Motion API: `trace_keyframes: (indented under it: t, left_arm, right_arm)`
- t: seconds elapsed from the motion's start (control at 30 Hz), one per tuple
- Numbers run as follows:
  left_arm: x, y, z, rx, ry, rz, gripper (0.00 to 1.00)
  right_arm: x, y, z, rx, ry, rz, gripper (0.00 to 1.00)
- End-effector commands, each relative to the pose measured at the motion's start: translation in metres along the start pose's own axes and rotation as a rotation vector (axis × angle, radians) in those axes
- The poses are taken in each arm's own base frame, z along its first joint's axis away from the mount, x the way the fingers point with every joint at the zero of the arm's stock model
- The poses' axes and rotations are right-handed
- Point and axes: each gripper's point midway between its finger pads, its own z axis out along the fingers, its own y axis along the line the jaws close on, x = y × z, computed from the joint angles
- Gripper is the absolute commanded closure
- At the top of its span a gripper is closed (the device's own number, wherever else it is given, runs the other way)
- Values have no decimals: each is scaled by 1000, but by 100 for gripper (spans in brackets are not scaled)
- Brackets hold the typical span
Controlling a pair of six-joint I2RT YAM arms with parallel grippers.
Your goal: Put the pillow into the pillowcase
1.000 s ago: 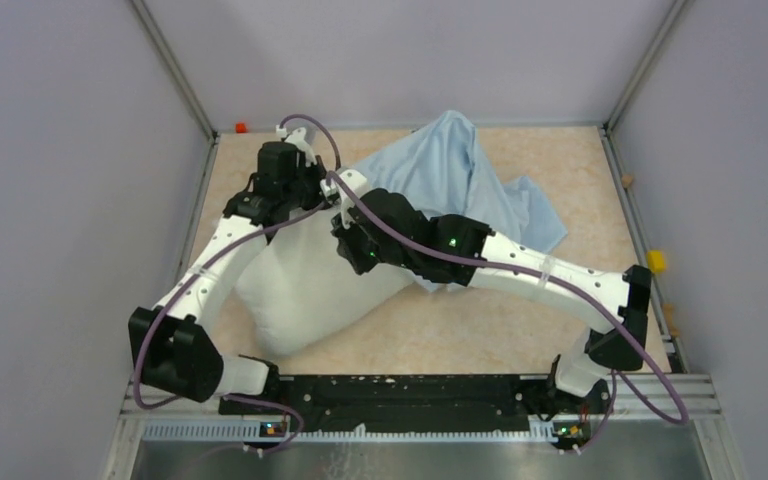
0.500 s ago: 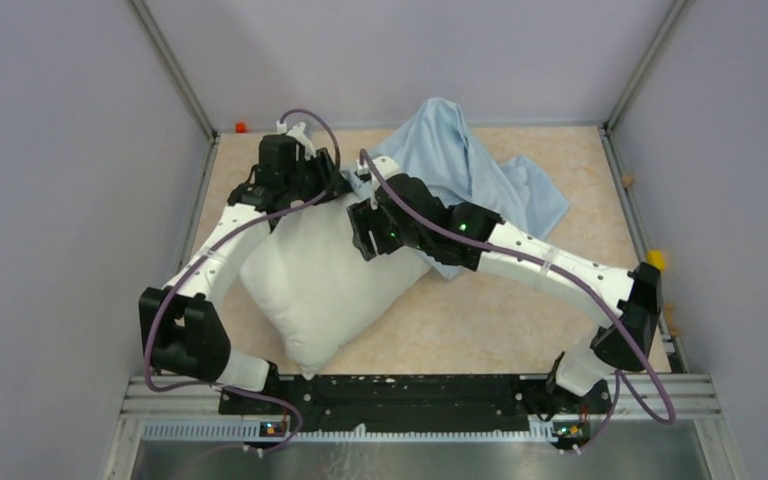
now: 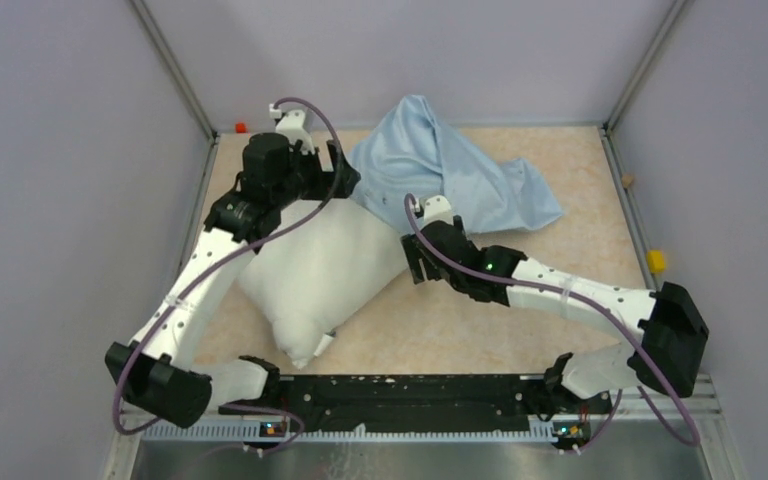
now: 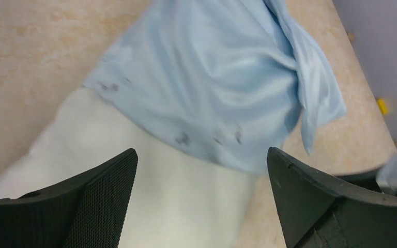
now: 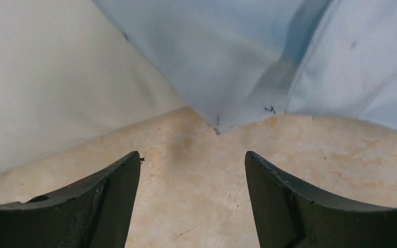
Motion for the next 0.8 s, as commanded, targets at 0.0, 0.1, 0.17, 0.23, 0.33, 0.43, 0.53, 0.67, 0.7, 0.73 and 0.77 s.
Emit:
trace_keyframes:
  t: [0.0,0.1,0.17,0.23,0.33,0.43,0.53,0.67,0.7,0.73,0.77]
  left_arm:
    - [43,-6,-24,-88,52,95,1]
    - [79,-1,-31,-152,96,92,1]
    - [97,13,-37,-213,103,61,1]
    - [109,30,-43,-280,86,32,1]
    - [118,48,-50,-348,46,6,1]
    - [118,58,-50,-398,12,1,1]
    - [122,63,-43,-421,25,6,1]
    - [131,71,-36,-472,55,-2,1]
    - [133,74,-35,-487,57,1,1]
    - [135,77,-33,-496,61,6,2]
    - [138,78,-30,-498,65,11,4]
  right_arm:
    - [-17,-6,13,52,-123,40,26]
    - [-3,-12,30,114,-104,0,25]
    - [0,-14,39,142,-112,-13,25]
    - [0,-19,45,187,-118,-22,25]
    - [-11,-26,50,261,-148,-21,25]
    - [-25,-26,53,288,-195,-31,24]
    - [-33,-25,65,324,-196,-65,24]
    - [-35,-33,83,390,-174,-99,26]
    - [-36,-35,86,408,-178,-106,29]
    - [-39,-38,86,425,-183,-109,33]
    - [-43,-40,86,445,-190,-114,38]
